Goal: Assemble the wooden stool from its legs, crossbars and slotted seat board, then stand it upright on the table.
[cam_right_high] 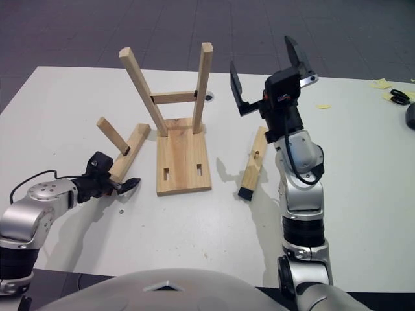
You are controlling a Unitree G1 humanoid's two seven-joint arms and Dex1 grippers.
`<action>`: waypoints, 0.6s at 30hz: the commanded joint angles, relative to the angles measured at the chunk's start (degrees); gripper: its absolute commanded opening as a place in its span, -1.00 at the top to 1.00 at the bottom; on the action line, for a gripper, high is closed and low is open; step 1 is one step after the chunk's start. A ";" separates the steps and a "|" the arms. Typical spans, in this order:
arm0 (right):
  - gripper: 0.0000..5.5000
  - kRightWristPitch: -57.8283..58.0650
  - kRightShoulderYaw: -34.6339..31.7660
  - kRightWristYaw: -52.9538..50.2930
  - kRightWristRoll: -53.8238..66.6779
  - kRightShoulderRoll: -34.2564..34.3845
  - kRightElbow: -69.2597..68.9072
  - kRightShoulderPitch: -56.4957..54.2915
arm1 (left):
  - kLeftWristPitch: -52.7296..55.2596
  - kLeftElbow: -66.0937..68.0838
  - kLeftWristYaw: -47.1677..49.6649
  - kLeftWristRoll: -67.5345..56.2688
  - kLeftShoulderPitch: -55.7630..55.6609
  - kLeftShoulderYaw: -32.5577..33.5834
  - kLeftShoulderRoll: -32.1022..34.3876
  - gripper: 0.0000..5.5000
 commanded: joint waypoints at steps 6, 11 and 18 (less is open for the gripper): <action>-0.96 0.41 -0.25 -0.36 -0.37 -0.37 -0.67 0.62 | 0.52 0.98 0.63 -4.17 -1.40 5.23 -4.94 -0.54; -0.96 0.50 -0.30 -0.19 -0.24 -0.55 -0.36 0.44 | 2.78 -1.94 -0.10 -13.08 -7.79 12.17 -8.31 -0.84; -0.96 0.60 -0.29 -0.05 -0.03 -0.74 -0.38 0.41 | 1.90 -3.90 5.68 -16.48 -20.24 19.29 -8.69 -0.96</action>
